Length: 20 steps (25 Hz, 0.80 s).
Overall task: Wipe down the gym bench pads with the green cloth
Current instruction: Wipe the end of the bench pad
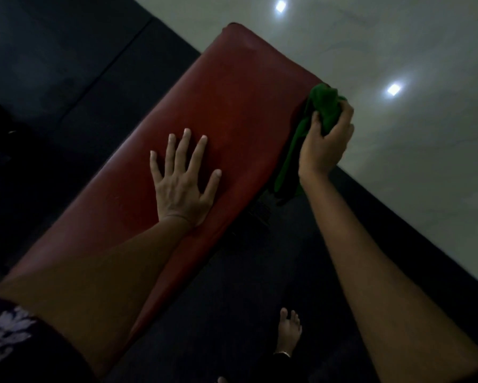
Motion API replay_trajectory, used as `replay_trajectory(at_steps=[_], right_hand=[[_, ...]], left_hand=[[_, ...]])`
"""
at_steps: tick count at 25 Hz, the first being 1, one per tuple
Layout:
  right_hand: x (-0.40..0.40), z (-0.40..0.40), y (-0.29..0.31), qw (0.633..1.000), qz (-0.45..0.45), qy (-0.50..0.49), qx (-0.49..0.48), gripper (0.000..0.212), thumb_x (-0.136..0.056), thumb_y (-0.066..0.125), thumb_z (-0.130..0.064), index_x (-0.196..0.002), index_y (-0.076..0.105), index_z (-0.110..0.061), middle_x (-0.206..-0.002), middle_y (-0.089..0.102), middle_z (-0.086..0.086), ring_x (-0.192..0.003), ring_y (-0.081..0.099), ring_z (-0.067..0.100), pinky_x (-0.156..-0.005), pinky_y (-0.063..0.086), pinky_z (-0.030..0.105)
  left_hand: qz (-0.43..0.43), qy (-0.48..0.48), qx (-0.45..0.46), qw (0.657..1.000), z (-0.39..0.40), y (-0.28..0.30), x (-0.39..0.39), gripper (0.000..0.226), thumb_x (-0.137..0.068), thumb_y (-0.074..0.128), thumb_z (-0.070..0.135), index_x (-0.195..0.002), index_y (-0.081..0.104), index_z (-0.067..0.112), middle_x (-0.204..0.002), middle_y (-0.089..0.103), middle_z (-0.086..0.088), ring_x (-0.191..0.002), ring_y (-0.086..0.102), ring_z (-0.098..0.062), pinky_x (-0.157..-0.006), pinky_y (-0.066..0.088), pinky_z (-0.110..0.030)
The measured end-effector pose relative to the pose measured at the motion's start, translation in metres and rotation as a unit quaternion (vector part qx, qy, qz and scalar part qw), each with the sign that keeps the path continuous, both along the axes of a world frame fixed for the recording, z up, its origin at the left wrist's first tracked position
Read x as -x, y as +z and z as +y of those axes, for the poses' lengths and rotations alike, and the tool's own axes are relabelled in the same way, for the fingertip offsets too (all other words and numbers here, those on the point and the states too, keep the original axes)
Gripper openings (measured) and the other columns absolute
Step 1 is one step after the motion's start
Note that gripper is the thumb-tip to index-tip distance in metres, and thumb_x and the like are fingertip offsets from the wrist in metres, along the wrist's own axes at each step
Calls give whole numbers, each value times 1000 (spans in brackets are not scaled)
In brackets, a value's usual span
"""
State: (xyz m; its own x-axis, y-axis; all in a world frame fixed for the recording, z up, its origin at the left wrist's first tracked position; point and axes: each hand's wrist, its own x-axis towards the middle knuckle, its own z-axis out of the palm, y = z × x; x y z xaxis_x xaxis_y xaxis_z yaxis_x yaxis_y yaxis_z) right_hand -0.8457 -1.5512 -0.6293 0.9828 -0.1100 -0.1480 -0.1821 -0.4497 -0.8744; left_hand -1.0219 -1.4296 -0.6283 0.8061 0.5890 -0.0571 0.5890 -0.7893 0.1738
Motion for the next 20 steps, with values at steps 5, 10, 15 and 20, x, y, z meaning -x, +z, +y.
replay_trajectory(at_steps=[5,10,15,20], right_hand=[[87,-5,1,998,-3,65,-17,38,-92,56,-12,-129,49,-7,-121,49,13,-98,43,0,-75,25,-9],[7,4,2,1000,-14,-11,13,37,-91,56,-13,-127,49,-9,-120,51,12,-101,51,15,-68,29,1],[-51,2,0,999,26,-15,36,42,-94,51,-23,-135,44,-21,-121,50,0,-97,46,5,-66,29,6],[20,-4,-13,999,13,11,-34,48,-93,55,-18,-138,41,-11,-129,50,8,-115,48,13,-80,28,-5]], left_hand=[[-1,2,-1,1000,0,-1,1,66,-90,25,57,-148,25,24,-156,20,-7,-145,11,-28,-114,2,-56],[-18,-4,-3,1000,0,-3,0,64,-91,27,56,-146,26,24,-155,23,-8,-144,14,-29,-113,3,-56],[-23,-5,-5,1000,0,-6,0,63,-91,27,55,-147,25,25,-155,23,-7,-144,13,-28,-113,2,-56],[-25,-7,-3,1000,0,-7,0,63,-92,28,54,-147,27,24,-155,23,-7,-144,13,-29,-113,1,-55]])
